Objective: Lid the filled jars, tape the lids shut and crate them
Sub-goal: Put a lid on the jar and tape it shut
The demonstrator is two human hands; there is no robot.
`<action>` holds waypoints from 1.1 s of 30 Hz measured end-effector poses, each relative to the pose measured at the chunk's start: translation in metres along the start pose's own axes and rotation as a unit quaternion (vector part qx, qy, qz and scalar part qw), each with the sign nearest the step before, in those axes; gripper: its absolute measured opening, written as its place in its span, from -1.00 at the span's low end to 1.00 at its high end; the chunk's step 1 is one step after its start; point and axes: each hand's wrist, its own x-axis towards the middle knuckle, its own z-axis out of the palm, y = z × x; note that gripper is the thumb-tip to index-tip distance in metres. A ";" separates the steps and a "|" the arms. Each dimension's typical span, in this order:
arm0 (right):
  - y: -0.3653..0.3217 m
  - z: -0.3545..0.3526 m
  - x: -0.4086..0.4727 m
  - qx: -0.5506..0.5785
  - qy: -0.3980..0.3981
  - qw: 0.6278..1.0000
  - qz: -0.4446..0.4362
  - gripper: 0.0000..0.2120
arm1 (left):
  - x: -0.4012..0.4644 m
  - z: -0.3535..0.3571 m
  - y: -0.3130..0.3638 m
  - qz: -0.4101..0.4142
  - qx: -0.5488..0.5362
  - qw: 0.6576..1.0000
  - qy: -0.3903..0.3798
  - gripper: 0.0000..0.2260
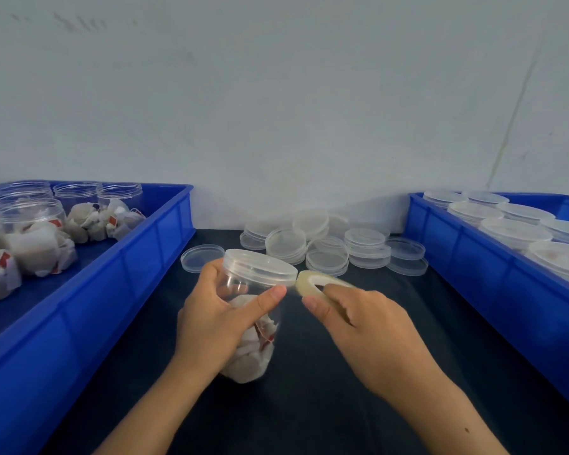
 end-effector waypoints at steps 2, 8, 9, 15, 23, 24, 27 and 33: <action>0.007 0.000 0.003 -0.015 -0.010 1.000 0.014 -0.52 | 0.001 0.000 0.000 0.005 0.012 1.000 -0.014 -0.25; 0.013 0.002 0.006 0.000 -0.064 0.997 0.046 -0.49 | 0.003 -0.005 -0.001 0.017 -0.038 0.996 -0.081 -0.20; 0.012 0.002 0.006 0.001 -0.067 0.997 0.047 -0.49 | 0.003 -0.006 -0.001 0.017 -0.055 0.994 -0.091 -0.21; 0.008 0.001 0.004 0.017 -0.074 0.996 0.055 -0.48 | 0.003 -0.006 0.000 0.031 -0.132 0.979 -0.155 -0.31; -0.002 0.015 0.001 0.078 -0.055 0.991 0.094 -0.39 | -0.005 -0.008 0.004 0.064 -0.085 0.987 -0.122 -0.49; -0.004 0.015 0.001 0.077 -0.049 0.991 0.094 -0.38 | -0.006 -0.008 0.004 0.073 -0.072 0.989 -0.103 -0.60; -0.007 0.015 -0.002 0.072 -0.035 0.993 0.091 -0.38 | -0.013 -0.005 0.004 0.097 -0.040 0.992 -0.065 -0.61; -0.017 0.014 -0.006 0.018 -0.018 0.998 0.054 -0.46 | -0.016 0.006 0.008 0.089 0.089 0.992 0.001 -0.33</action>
